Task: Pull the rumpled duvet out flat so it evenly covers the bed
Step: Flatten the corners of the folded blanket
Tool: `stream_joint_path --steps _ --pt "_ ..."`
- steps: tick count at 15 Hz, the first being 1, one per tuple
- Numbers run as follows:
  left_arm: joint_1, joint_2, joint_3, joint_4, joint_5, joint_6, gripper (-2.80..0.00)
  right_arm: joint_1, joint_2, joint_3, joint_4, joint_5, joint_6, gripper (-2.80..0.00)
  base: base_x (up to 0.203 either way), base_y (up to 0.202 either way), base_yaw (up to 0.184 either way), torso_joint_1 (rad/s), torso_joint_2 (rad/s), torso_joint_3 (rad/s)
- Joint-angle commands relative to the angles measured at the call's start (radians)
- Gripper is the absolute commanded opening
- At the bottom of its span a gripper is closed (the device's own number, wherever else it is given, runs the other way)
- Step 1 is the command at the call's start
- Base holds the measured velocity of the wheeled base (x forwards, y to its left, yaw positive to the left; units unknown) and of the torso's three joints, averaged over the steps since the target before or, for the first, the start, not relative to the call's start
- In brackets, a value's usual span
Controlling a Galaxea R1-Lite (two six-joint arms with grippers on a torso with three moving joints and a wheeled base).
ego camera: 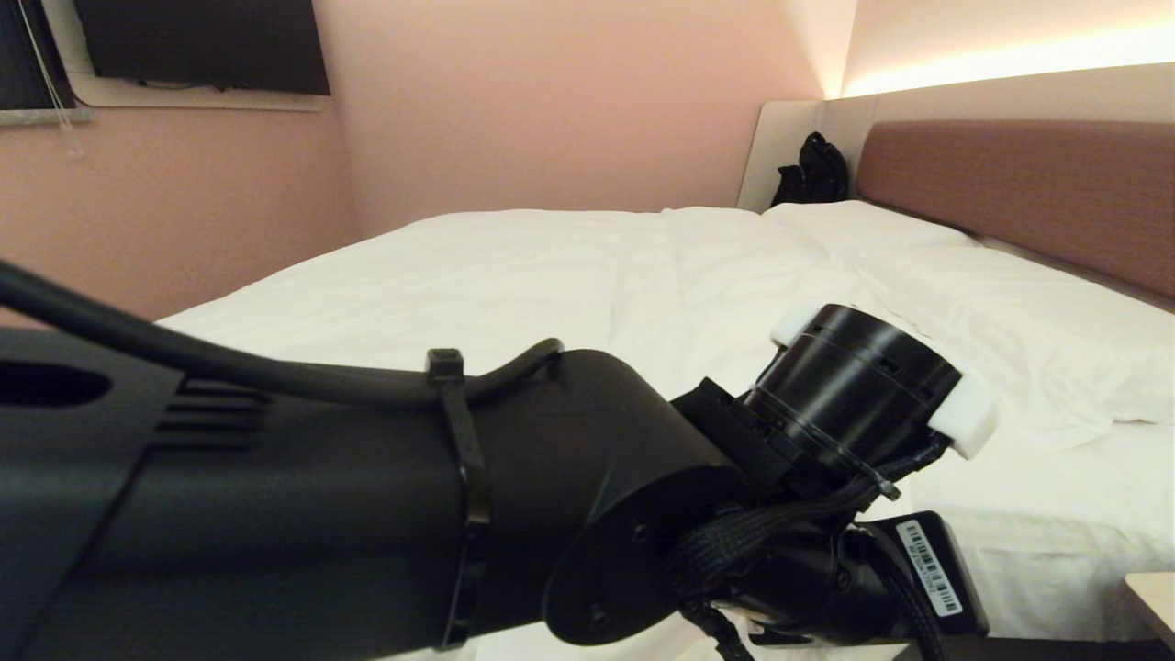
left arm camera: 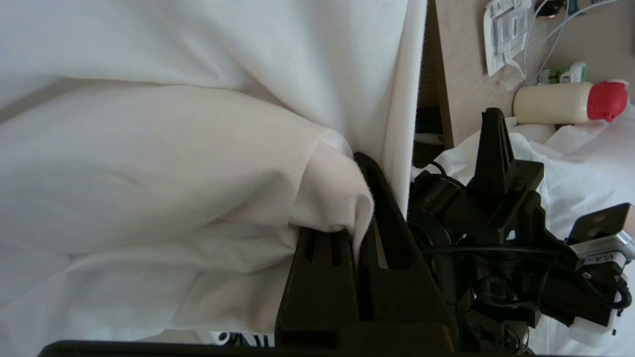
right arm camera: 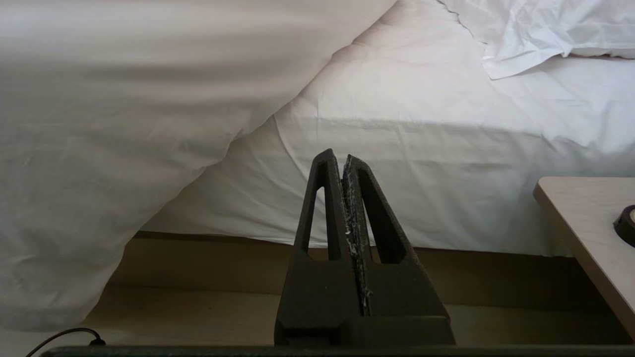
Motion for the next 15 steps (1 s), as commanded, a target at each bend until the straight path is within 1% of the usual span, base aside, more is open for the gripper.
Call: stream_joint_path --steps 1,2,9,12,14,15 --pt "-0.006 0.004 -0.004 0.004 -0.004 -0.006 -2.8 0.0 0.0 0.0 0.0 0.0 0.0 -2.8 0.0 0.0 0.0 0.0 0.0 0.0" --pt "-0.006 0.007 -0.002 0.001 -0.004 -0.006 0.0 0.0 0.0 0.0 0.0 0.0 0.0 -2.8 0.0 0.0 0.0 0.0 0.0 0.0" --pt "-0.025 -0.012 0.034 0.008 -0.003 -0.003 0.0 0.0 0.0 0.0 0.0 0.0 0.0 -2.8 0.0 0.0 0.0 0.0 0.0 0.0" --pt "-0.064 -0.085 0.078 0.012 0.0 -0.001 0.0 0.0 0.0 0.0 0.0 0.0 0.0 -2.8 0.0 0.0 0.0 0.0 0.0 0.0" --pt "-0.069 -0.147 0.089 0.014 0.006 0.004 0.0 0.0 0.0 0.0 0.0 0.0 0.0 -2.8 0.0 0.0 0.0 0.0 0.0 0.0" --pt "-0.068 -0.193 0.09 0.018 0.02 0.025 0.0 0.0 0.0 0.0 0.0 0.0 0.0 -2.8 0.0 0.0 0.0 0.0 0.0 0.0"
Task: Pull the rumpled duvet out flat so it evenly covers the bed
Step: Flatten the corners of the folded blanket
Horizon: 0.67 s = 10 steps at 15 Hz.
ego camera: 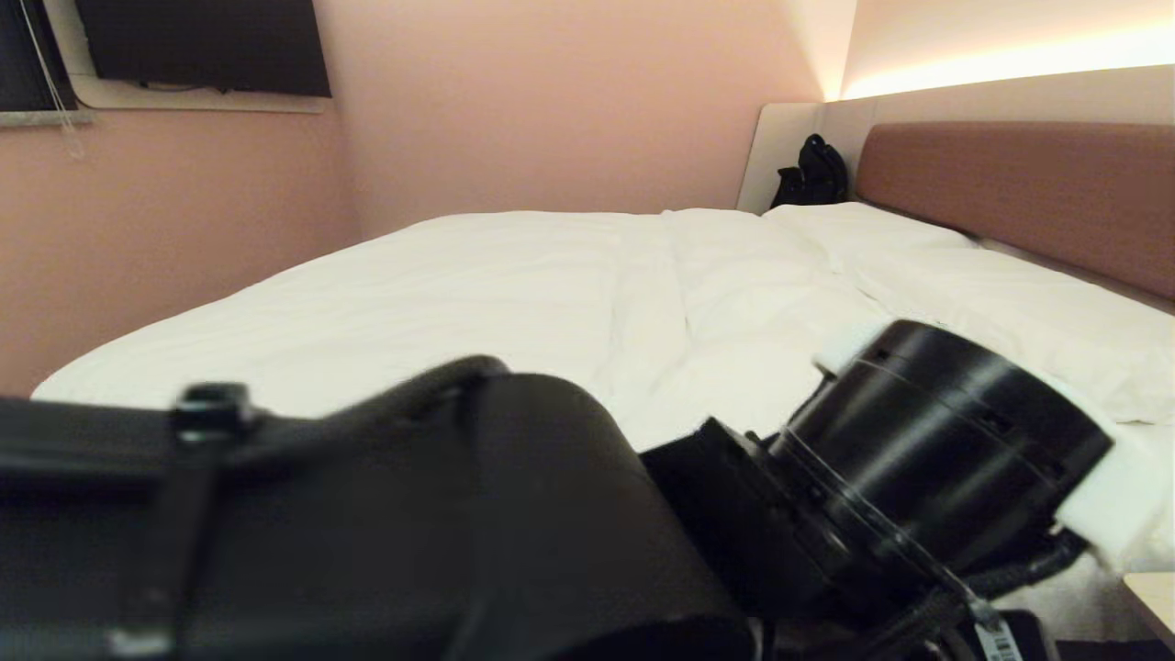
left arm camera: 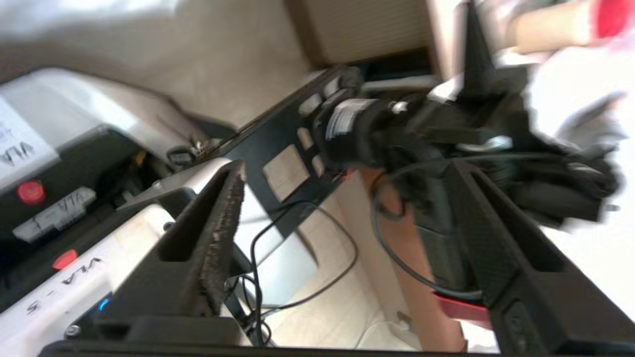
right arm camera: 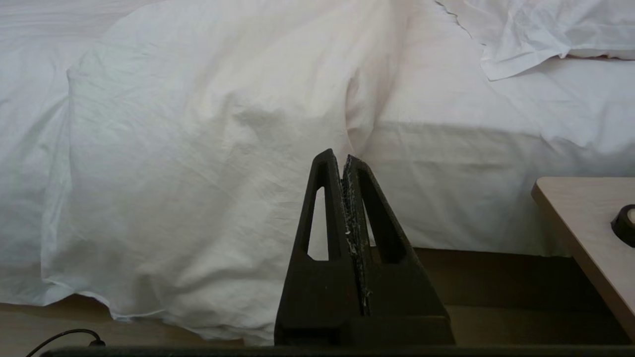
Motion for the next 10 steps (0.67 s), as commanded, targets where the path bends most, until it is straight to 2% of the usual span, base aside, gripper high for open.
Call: stream_joint_path --steps 1,4,7,8,10 --pt "-0.001 -0.11 0.006 0.009 0.035 0.032 0.0 0.0 0.0 0.0 0.0 0.0 0.0 -2.8 0.0 0.0 0.0 0.0 0.0 0.0" --pt "0.006 -0.239 0.041 0.014 0.257 0.166 0.0 0.0 0.0 0.0 0.0 0.0 0.0 -2.8 0.0 0.0 0.0 0.0 0.0 0.0" --pt "0.031 -0.328 0.081 0.015 0.398 0.269 0.0 0.0 0.0 0.0 0.0 0.0 0.0 -2.8 0.0 0.0 0.0 0.0 0.0 0.0" --pt "0.065 -0.356 0.093 0.013 0.43 0.313 -2.8 0.0 0.0 0.0 0.0 0.0 0.0 -2.8 0.0 0.0 0.0 0.0 0.0 0.0" --pt "0.121 -0.392 0.115 0.008 0.525 0.397 -2.8 0.0 0.0 0.0 0.0 0.0 0.0 -2.8 0.0 0.0 0.0 0.0 0.0 0.0"
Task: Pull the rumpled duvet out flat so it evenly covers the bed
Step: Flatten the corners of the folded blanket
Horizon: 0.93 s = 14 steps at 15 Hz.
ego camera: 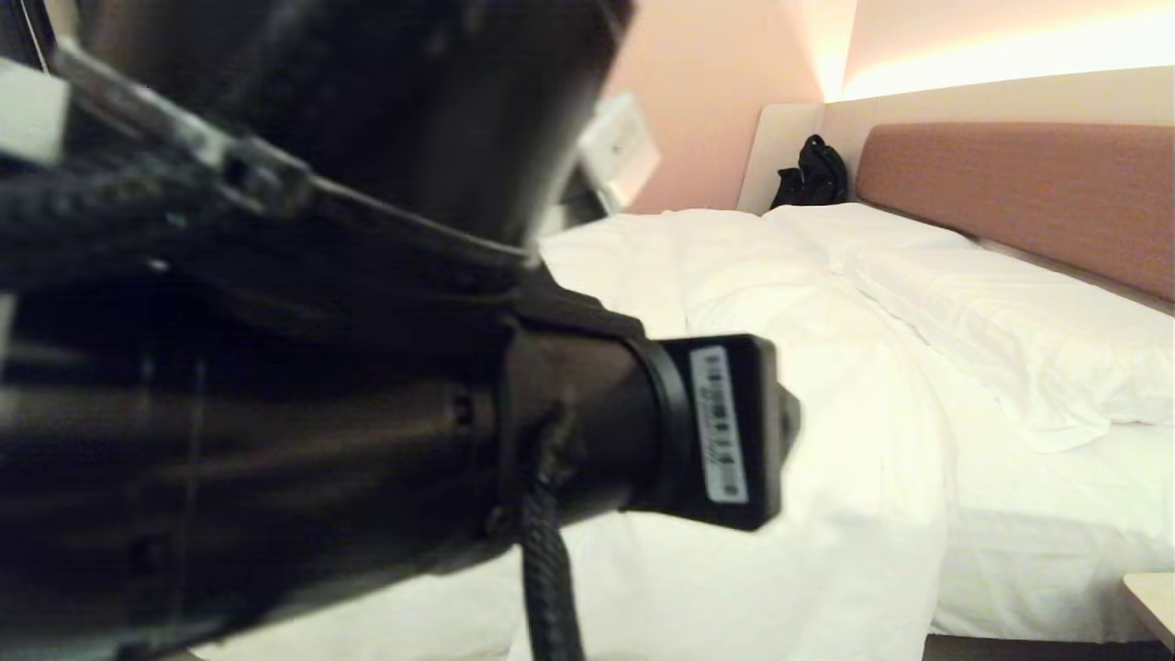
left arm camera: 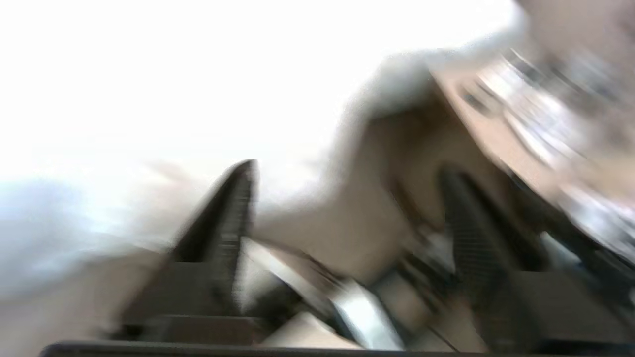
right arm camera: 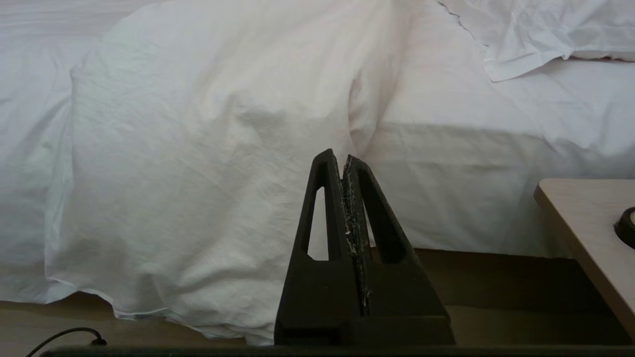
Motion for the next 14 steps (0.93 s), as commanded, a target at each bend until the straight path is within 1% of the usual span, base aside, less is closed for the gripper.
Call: stream_joint_path --steps 1,2,4,6,8,10,11,13,14 --pt "0.056 -0.073 0.02 -0.002 0.1 0.057 -2.8 0.0 0.0 0.0 0.001 0.0 0.0 -2.8 0.0 0.0 0.0 0.0 0.0 0.0" --pt "0.084 -0.1 0.028 -0.004 0.158 0.093 -2.8 0.0 0.0 0.0 0.001 0.0 0.0 -2.8 0.0 0.0 0.0 0.0 0.0 0.0" --pt "0.126 -0.144 0.044 -0.004 0.21 0.141 -2.8 0.0 0.0 0.0 0.0 0.0 0.0 -2.8 0.0 0.0 0.0 0.0 0.0 0.0" --pt "0.238 -0.238 0.087 -0.007 0.245 0.195 -2.8 0.0 0.0 0.0 -0.001 0.0 0.0 -2.8 0.0 0.0 0.0 0.0 0.0 0.0" --pt "0.314 -0.293 0.136 -0.011 0.255 0.233 -2.8 0.0 0.0 0.0 0.001 0.0 0.0 -2.8 0.0 0.0 0.0 0.0 0.0 0.0" --pt "0.454 -0.38 0.218 -0.036 0.256 0.287 -2.8 0.0 0.0 0.0 0.001 0.0 0.0 -2.8 0.0 0.0 0.0 0.0 0.0 0.0" --pt "0.491 -0.41 0.254 -0.053 0.257 0.319 -2.8 0.0 0.0 0.0 0.001 0.0 0.0 -2.8 0.0 0.0 0.0 0.0 0.0 0.0" --pt "0.499 -0.416 0.262 -0.068 0.257 0.334 -2.8 0.0 0.0 0.0 0.001 0.0 0.0 -2.8 0.0 0.0 0.0 0.0 0.0 0.0" --pt "0.541 -0.449 0.303 -0.129 0.256 0.386 -2.8 0.0 0.0 0.0 0.001 0.0 0.0 -2.8 0.0 0.0 0.0 0.0 0.0 0.0"
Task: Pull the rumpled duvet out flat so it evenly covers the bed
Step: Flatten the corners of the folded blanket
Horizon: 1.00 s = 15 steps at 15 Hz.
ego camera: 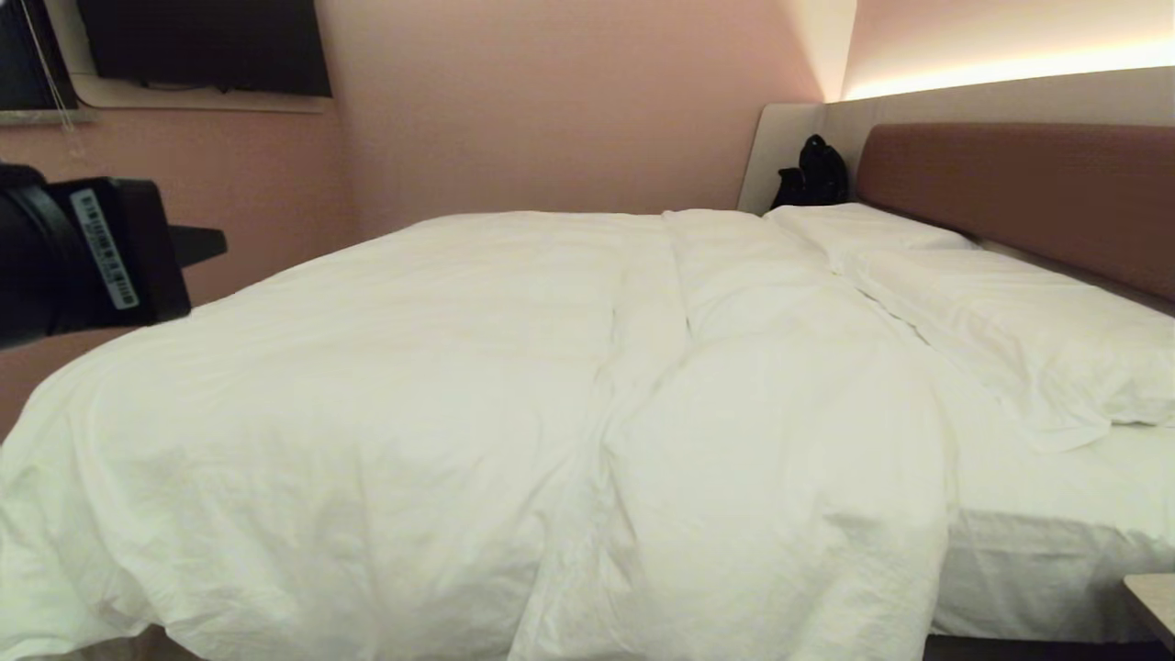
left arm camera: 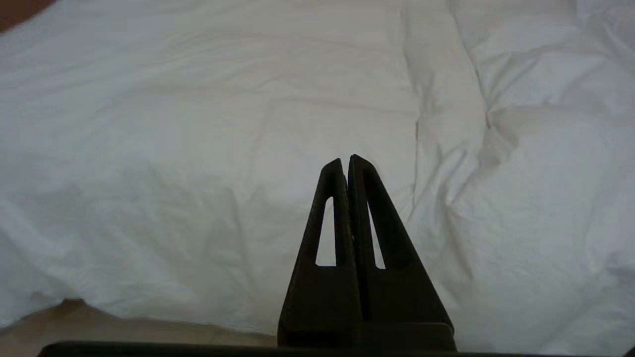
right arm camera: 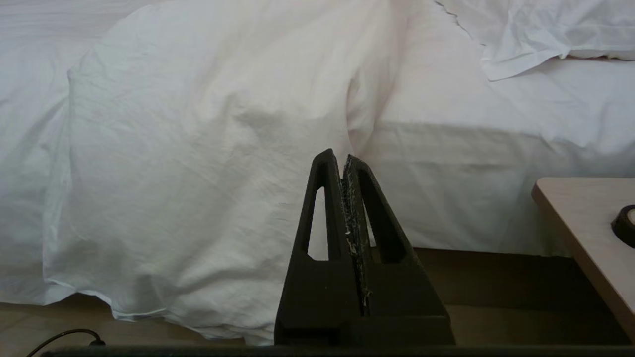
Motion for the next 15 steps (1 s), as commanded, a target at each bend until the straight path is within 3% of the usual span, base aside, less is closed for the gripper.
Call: stream_joint_path --steps 1,4,7,10,12,15 --pt "0.12 -0.116 0.118 -0.109 0.003 0.096 -2.8 0.0 0.0 0.0 0.0 0.0 0.0 -2.8 0.0 0.0 0.0 0.0 0.0 0.0" --pt "0.33 -0.406 0.317 -0.271 0.003 0.291 -2.8 0.0 0.0 0.0 0.0 0.0 0.0 -2.8 0.0 0.0 0.0 0.0 0.0 0.0" --pt "0.491 -0.612 0.408 -0.34 0.0 0.38 -2.8 0.0 0.0 0.0 0.0 0.0 0.0 -2.8 0.0 0.0 0.0 0.0 0.0 0.0" --pt "0.551 -0.783 0.505 -0.371 -0.036 0.383 -2.8 0.0 0.0 0.0 0.0 0.0 0.0 -2.8 0.0 0.0 0.0 0.0 0.0 0.0" --pt "0.609 -0.846 0.579 -0.435 -0.145 0.373 -2.8 0.0 0.0 0.0 0.0 0.0 0.0 -2.8 0.0 0.0 0.0 0.0 0.0 0.0" --pt "0.638 -0.938 0.697 -0.481 -0.259 0.374 -2.8 0.0 0.0 0.0 0.0 0.0 0.0 -2.8 0.0 0.0 0.0 0.0 0.0 0.0"
